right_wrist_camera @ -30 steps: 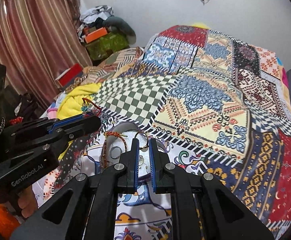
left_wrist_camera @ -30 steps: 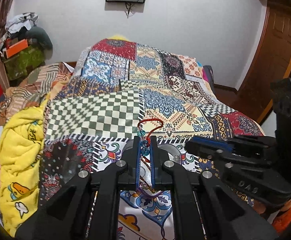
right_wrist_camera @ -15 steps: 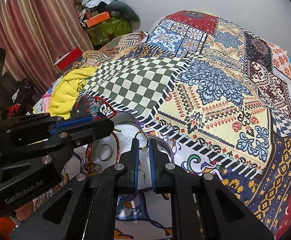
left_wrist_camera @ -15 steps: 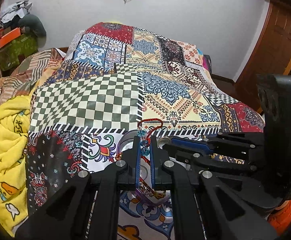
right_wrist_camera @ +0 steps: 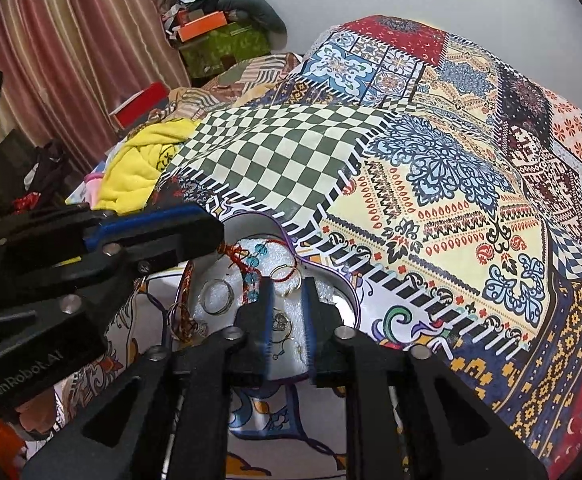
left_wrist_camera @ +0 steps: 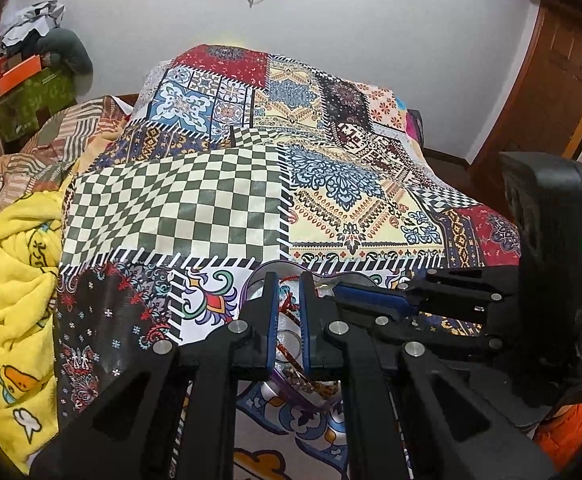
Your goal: Organize jewelry
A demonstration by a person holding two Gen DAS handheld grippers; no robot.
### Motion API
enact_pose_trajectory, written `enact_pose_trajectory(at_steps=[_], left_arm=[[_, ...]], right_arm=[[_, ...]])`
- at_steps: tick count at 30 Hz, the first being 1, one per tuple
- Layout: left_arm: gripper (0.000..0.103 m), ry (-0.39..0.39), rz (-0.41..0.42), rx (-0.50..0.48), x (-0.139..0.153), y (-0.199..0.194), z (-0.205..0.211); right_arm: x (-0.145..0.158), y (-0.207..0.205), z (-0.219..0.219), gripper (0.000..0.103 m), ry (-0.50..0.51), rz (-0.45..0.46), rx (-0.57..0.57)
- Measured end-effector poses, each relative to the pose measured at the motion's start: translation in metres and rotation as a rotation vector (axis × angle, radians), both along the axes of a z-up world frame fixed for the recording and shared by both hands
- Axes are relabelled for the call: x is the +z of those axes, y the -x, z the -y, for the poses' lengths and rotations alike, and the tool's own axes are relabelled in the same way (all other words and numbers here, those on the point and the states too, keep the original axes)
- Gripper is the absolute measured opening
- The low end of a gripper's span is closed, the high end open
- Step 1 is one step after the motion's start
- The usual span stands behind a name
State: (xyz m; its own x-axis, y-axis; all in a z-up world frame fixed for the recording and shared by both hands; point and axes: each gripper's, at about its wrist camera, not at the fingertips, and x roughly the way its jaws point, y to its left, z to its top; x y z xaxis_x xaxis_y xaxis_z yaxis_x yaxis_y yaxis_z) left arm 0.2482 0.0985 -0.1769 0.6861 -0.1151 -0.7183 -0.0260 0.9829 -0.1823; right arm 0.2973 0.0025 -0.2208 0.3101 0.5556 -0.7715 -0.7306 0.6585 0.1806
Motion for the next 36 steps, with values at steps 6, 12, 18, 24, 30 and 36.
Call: enact_pose_trajectory(at_steps=[6,12,18,24,30,36], left_arm=[[0.019,-0.008,0.035,0.018,0.018,0.013,-0.002],[0.02,-0.025,0.107,0.041,0.052,0.035,-0.003],[0.02,-0.062,0.247,0.054,0.108,0.078,0.009],[0.02,-0.096,0.443,0.059,0.172,0.143,0.03],[0.032,-0.132,0.619,0.069,0.216,0.213,0.053],[0.067,-0.172,0.707,0.127,0.229,0.258,0.068]], right_arm=[[0.023,0.013,0.013,0.024,-0.026,0.051,-0.022],[0.08,0.038,0.045,0.024,-0.131,0.151,-0.099],[0.151,0.086,0.083,0.024,-0.265,0.31,-0.173],[0.209,0.157,0.115,0.024,-0.388,0.501,-0.227],[0.231,0.216,0.13,0.038,-0.469,0.611,-0.266],[0.232,0.242,0.133,0.071,-0.468,0.685,-0.321]])
